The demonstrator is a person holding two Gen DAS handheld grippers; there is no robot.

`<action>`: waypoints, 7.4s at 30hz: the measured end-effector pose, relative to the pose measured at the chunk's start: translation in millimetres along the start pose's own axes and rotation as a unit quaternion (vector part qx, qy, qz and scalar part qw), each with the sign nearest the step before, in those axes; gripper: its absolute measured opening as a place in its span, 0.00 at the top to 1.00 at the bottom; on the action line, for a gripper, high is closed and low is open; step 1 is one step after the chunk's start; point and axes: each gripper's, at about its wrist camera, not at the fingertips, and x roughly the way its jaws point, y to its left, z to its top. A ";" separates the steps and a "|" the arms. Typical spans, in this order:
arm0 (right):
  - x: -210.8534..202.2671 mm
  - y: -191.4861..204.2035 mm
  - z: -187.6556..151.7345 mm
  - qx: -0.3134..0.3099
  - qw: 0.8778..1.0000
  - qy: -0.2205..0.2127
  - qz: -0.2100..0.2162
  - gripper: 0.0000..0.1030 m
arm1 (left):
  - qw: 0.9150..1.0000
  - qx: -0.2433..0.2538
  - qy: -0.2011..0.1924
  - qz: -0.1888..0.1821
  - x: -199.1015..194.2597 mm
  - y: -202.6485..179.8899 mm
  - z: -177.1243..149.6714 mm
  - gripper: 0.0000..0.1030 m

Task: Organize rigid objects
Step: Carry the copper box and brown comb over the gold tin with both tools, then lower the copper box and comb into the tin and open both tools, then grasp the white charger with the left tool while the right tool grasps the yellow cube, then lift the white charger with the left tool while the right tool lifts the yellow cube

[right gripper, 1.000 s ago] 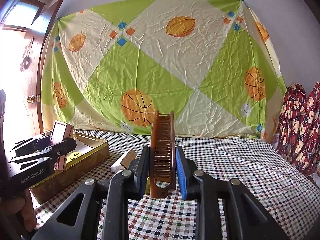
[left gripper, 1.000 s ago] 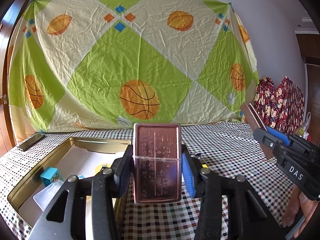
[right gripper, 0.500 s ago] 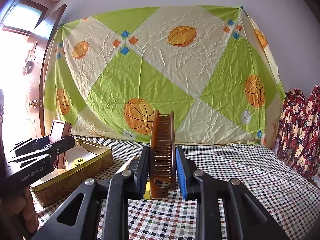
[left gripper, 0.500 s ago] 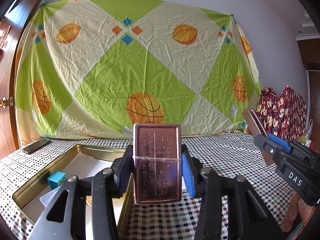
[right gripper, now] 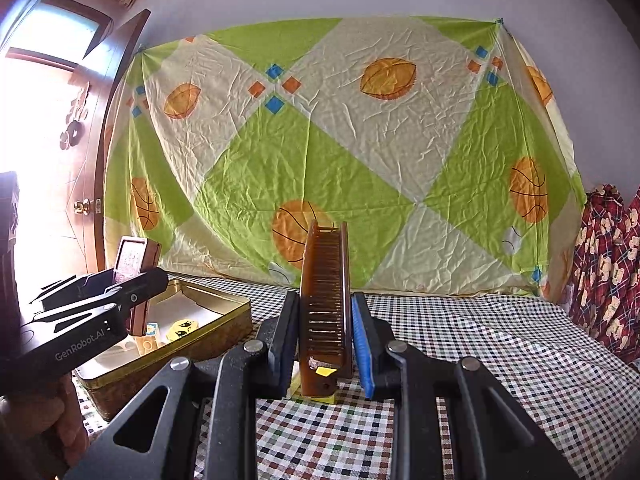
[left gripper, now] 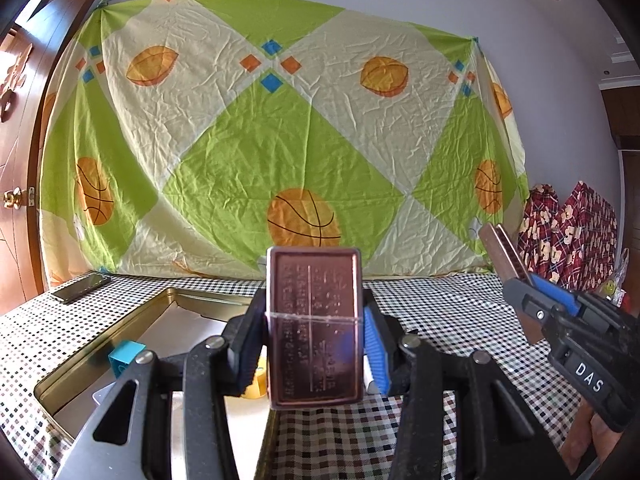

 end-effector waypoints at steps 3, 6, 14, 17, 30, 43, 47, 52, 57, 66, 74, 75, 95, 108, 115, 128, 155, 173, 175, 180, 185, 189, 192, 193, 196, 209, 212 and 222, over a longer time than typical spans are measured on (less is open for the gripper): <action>0.6 3.0 0.3 0.001 1.000 0.001 0.004 0.73 | 1.000 -0.006 0.005 0.003 0.8 6.5 -0.4 0.57; 1.7 6.7 0.6 0.003 1.000 0.002 0.011 0.73 | 1.000 -0.011 0.007 0.005 0.5 13.3 -0.6 0.57; 8.0 22.2 0.8 0.001 0.999 0.008 0.032 0.73 | 1.000 -0.020 0.013 0.013 -1.2 27.5 -1.0 0.57; 11.0 30.2 1.1 -0.003 0.999 0.011 0.040 0.73 | 1.000 -0.025 0.012 0.015 -2.7 33.5 -0.5 0.57; 22.7 62.0 2.3 -0.015 0.997 0.019 0.072 0.73 | 0.998 -0.043 0.015 0.035 -7.1 64.4 -0.9 0.57; 33.3 88.5 3.2 -0.025 0.995 0.025 0.098 0.73 | 0.997 -0.046 0.021 0.053 -8.1 87.4 -3.3 0.57; 36.5 95.4 4.0 -0.027 0.994 0.025 0.104 0.73 | 0.997 -0.049 0.021 0.059 -9.1 94.5 -3.2 0.57; 40.6 103.1 4.8 -0.026 0.993 0.027 0.116 0.73 | 0.996 -0.049 0.024 0.066 -10.0 101.9 -4.0 0.57; 44.3 112.2 6.0 -0.030 0.991 0.027 0.124 0.73 | 0.996 -0.051 0.028 0.075 -8.7 110.7 -3.7 0.57; 49.9 124.0 7.3 -0.031 0.990 0.031 0.136 0.73 | 0.994 -0.051 0.039 0.088 -7.1 126.5 -3.9 0.57; 56.5 135.1 8.7 -0.039 0.988 0.035 0.147 0.73 | 0.993 -0.047 0.052 0.093 -3.5 136.3 -3.9 0.57; 57.9 135.8 8.9 -0.038 0.988 0.037 0.148 0.73 | 0.993 -0.049 0.056 0.093 -1.9 138.0 -3.6 0.57; 91.5 159.4 15.4 -0.047 0.981 0.076 0.170 0.73 | 0.988 -0.031 0.109 0.105 28.5 162.3 2.0 0.57; 160.1 175.5 12.7 -0.048 0.964 0.180 0.189 0.73 | 0.975 0.010 0.199 0.103 72.1 162.8 6.2 0.57; 162.8 172.4 10.2 -0.035 0.963 0.184 0.193 0.57 | 0.975 0.004 0.190 0.116 68.0 162.9 9.6 0.34; 113.7 11.8 -0.5 0.047 0.980 0.194 0.017 0.44 | 0.989 0.017 0.143 0.020 50.7 53.1 13.1 0.07; 171.7 -29.5 -42.3 0.073 0.931 0.357 0.034 0.70 | 0.974 0.089 0.202 0.043 115.0 -15.9 -16.5 0.01; 152.7 -59.7 -38.4 0.109 0.937 0.330 -0.023 0.74 | 0.960 0.071 0.267 -0.041 139.9 -41.4 -28.4 0.05; 149.4 -63.0 -37.8 0.116 0.938 0.324 -0.027 0.74 | 0.954 0.067 0.287 -0.048 147.3 -41.5 -32.4 0.06; 147.8 -65.3 -37.7 0.121 0.938 0.323 -0.032 0.74 | 0.943 0.075 0.318 -0.063 157.3 -50.1 -41.3 0.07; 149.5 -62.8 -37.5 0.119 0.938 0.324 -0.036 0.74 | 0.930 0.086 0.350 -0.075 169.0 -56.9 -49.8 0.31; 149.6 -62.7 -37.1 0.118 0.939 0.322 -0.035 0.74 | 0.924 0.083 0.361 -0.097 170.4 -58.2 -52.9 0.64; 146.7 -62.2 -35.6 0.118 0.942 0.314 -0.035 0.74 | 0.925 0.089 0.352 -0.109 164.2 -60.6 -50.8 0.64; 145.2 -61.9 -35.0 0.117 0.943 0.310 -0.036 0.74 | 0.927 0.091 0.346 -0.110 161.6 -61.3 -49.3 0.64; 141.8 -58.8 -33.0 0.110 0.947 0.299 -0.037 0.74 | 0.935 0.097 0.325 -0.106 155.1 -62.7 -44.1 0.64; 131.4 -49.7 -25.2 0.088 0.959 0.267 -0.032 0.74 | 0.959 0.074 0.262 -0.084 141.1 -50.8 -28.2 0.64; 125.9 -47.2 -21.7 0.082 0.964 0.251 -0.028 0.74 | 0.964 0.061 0.247 -0.078 136.7 -45.5 -25.2 0.64; 107.9 -30.7 -11.6 0.048 0.979 0.194 -0.026 0.74 | 0.978 0.053 0.193 -0.057 118.9 -39.6 -16.5 0.64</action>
